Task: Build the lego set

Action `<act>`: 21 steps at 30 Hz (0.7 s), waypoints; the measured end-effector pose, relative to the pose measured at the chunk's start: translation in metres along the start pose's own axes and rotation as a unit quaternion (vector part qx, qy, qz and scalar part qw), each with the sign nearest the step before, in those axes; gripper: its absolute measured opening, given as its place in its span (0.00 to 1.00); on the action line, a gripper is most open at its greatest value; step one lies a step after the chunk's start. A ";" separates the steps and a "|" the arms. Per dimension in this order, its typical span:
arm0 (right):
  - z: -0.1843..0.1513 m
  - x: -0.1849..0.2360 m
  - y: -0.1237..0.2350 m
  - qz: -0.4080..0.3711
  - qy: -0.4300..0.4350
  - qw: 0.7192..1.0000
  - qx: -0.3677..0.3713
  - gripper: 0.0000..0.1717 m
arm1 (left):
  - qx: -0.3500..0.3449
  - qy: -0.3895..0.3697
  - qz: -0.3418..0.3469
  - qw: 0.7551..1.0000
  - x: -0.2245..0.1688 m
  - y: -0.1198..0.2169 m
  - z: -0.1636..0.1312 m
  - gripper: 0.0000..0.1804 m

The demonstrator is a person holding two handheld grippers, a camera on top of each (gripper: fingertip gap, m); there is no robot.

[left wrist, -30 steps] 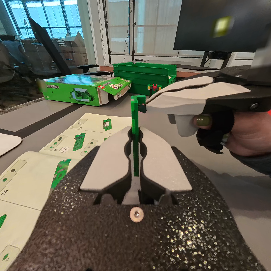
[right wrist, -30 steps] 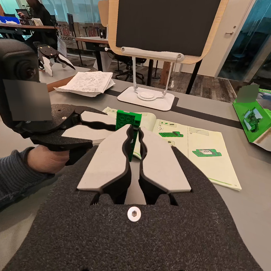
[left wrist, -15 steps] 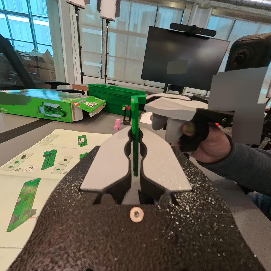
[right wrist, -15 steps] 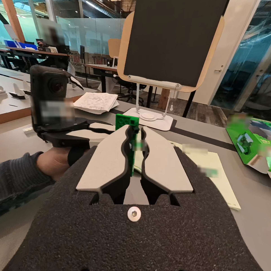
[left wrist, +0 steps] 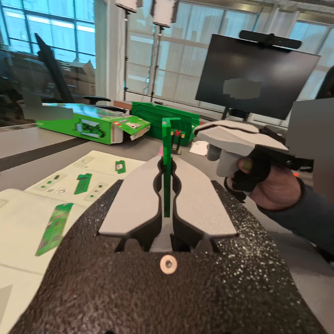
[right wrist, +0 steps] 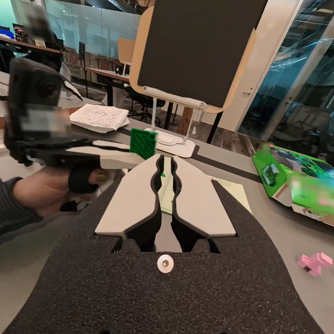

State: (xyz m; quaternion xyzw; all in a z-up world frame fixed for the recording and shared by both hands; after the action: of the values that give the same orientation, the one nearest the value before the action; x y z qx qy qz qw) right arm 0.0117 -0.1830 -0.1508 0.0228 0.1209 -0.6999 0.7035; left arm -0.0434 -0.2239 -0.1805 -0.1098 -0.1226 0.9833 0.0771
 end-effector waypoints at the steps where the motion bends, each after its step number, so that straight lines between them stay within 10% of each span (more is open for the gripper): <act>1: -0.004 -0.003 0.000 -0.002 -0.005 1.000 -0.005 0.05 | -0.005 -0.001 0.018 1.000 0.005 0.002 0.001 0.03; 11: -0.048 -0.004 -0.005 0.041 -0.016 0.999 0.014 0.07 | -0.056 -0.006 0.090 0.994 0.025 0.017 0.015 0.03; 16: -0.078 0.029 0.019 0.269 0.047 0.953 0.130 0.06 | -0.055 0.006 0.082 0.995 0.024 0.015 0.013 0.03; 21: -0.102 0.033 0.029 0.278 0.017 0.922 0.270 0.03 | -0.043 0.000 0.075 0.996 0.022 0.012 0.010 0.03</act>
State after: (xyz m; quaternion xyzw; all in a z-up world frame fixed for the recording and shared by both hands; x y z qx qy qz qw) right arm 0.0263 -0.1947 -0.2606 0.2570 -0.0719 -0.4822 0.8344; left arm -0.0682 -0.2337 -0.1783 -0.1216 -0.1567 0.9801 -0.0016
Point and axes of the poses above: each gripper's, where its closed fingertips meet, y back along the fingers, z out of its top, x = y × z across the jaws, the point moved 3 cm from there along y, back along the fingers, and after that the axes turned 8 degrees about -x, right-handed, at the moved point
